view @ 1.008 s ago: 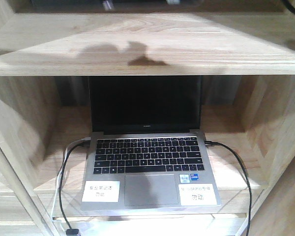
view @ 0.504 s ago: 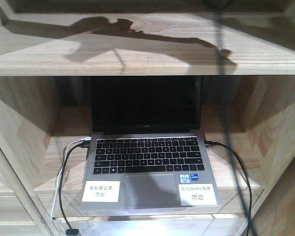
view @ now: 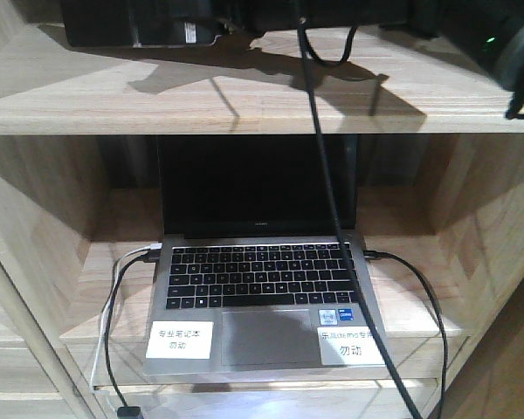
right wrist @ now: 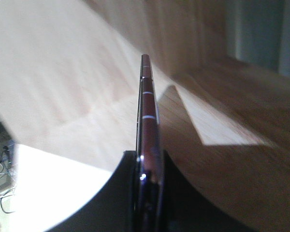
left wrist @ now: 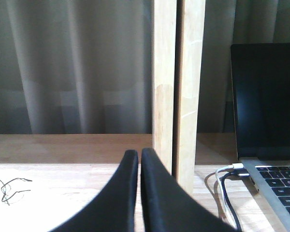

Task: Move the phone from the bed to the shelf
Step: 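Lower the phone onto the upper shelf and open the right gripper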

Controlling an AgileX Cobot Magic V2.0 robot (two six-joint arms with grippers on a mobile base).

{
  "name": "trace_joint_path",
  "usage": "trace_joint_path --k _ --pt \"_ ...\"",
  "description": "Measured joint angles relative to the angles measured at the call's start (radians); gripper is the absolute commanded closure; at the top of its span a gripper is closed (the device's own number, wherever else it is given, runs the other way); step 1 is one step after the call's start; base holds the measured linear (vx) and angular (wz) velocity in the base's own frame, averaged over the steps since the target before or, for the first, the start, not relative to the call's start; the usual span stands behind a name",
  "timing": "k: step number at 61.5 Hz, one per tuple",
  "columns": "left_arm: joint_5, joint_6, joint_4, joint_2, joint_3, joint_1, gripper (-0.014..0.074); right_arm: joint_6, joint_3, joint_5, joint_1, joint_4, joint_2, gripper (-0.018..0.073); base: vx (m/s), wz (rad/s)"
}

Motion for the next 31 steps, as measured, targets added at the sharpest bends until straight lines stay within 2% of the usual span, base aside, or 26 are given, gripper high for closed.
trace_joint_path --k 19,24,31 --pt "0.0 0.0 0.0 0.0 0.0 -0.001 0.0595 0.0 -0.002 -0.058 0.0 0.015 0.039 0.0536 0.0 0.0" --pt "0.0 0.0 0.0 0.0 0.0 -0.001 0.0595 0.0 -0.002 -0.063 0.0 0.016 0.043 0.0497 0.0 0.0" --pt "0.0 0.0 0.0 0.0 0.0 -0.001 0.0595 0.0 -0.002 -0.063 0.0 0.017 0.044 0.0396 0.0 0.0"
